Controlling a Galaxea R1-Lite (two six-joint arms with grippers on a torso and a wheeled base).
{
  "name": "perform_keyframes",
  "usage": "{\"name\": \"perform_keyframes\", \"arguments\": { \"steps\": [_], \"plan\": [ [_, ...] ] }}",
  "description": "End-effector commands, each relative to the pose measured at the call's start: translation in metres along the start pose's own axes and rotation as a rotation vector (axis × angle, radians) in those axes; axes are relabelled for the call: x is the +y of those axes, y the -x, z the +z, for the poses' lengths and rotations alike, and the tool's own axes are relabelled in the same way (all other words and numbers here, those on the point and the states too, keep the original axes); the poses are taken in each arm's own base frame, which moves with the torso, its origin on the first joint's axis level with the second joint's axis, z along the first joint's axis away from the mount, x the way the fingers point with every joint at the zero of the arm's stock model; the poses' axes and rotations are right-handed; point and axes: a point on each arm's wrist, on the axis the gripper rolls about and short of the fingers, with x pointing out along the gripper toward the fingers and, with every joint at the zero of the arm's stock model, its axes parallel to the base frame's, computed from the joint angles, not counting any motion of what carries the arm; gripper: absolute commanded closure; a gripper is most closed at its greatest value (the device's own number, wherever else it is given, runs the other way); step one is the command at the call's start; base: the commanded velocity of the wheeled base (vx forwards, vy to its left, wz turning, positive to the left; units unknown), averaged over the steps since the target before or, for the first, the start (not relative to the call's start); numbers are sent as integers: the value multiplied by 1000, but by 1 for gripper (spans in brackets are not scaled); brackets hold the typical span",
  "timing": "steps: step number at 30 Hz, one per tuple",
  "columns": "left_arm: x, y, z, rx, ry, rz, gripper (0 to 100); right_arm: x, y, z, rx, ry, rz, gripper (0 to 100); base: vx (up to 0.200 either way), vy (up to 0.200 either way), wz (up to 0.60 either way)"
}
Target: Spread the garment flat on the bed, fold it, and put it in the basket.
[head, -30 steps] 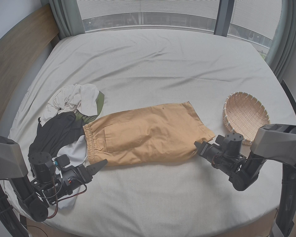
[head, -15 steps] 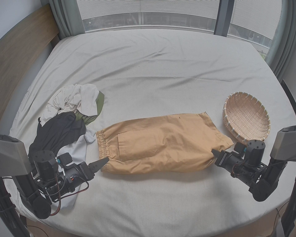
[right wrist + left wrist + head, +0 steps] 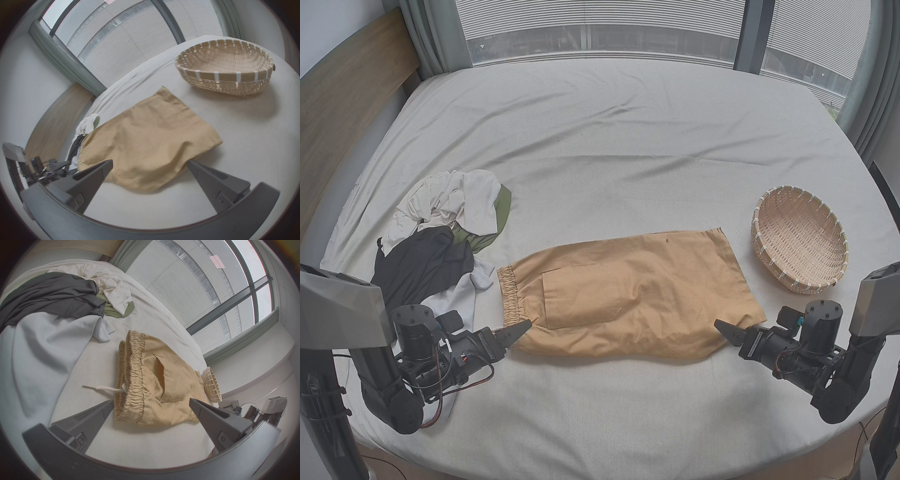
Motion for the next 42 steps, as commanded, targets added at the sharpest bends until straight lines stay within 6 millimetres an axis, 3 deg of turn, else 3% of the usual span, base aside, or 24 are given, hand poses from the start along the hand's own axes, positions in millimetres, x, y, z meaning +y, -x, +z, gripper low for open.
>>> {"name": "perform_keyframes", "arguments": {
  "steps": [1, 6, 13, 20, 29, 30, 37, 42],
  "plan": [
    [13, -16, -11, 35, 10, 27, 0, 28, 21, 8, -33, 24, 114, 0, 0, 0, 0],
    [23, -26, -14, 37, 17, 43, 0, 43, 30, 18, -84, 37, 179, 0, 0, 0, 0],
    [36, -41, -11, 16, 23, 49, 0, 48, 31, 21, -101, 42, 199, 0, 0, 0, 0],
    [29, -60, 8, -71, 6, -13, 0, 52, 33, 22, -106, 43, 218, 0, 0, 0, 0],
    [24, -77, 11, -96, 18, -56, 0, 51, 35, 22, -104, 40, 215, 0, 0, 0, 0],
    [24, -77, 11, -96, 18, -56, 100, 51, 35, 22, -104, 40, 215, 0, 0, 0, 0],
    [30, -74, 12, -96, 22, -36, 100, 51, 35, 21, -101, 40, 214, 0, 0, 0, 0],
    [30, -52, 28, -132, 30, -15, 100, 50, 35, 21, -103, 38, 211, 0, 0, 0, 0]
  ]
}}
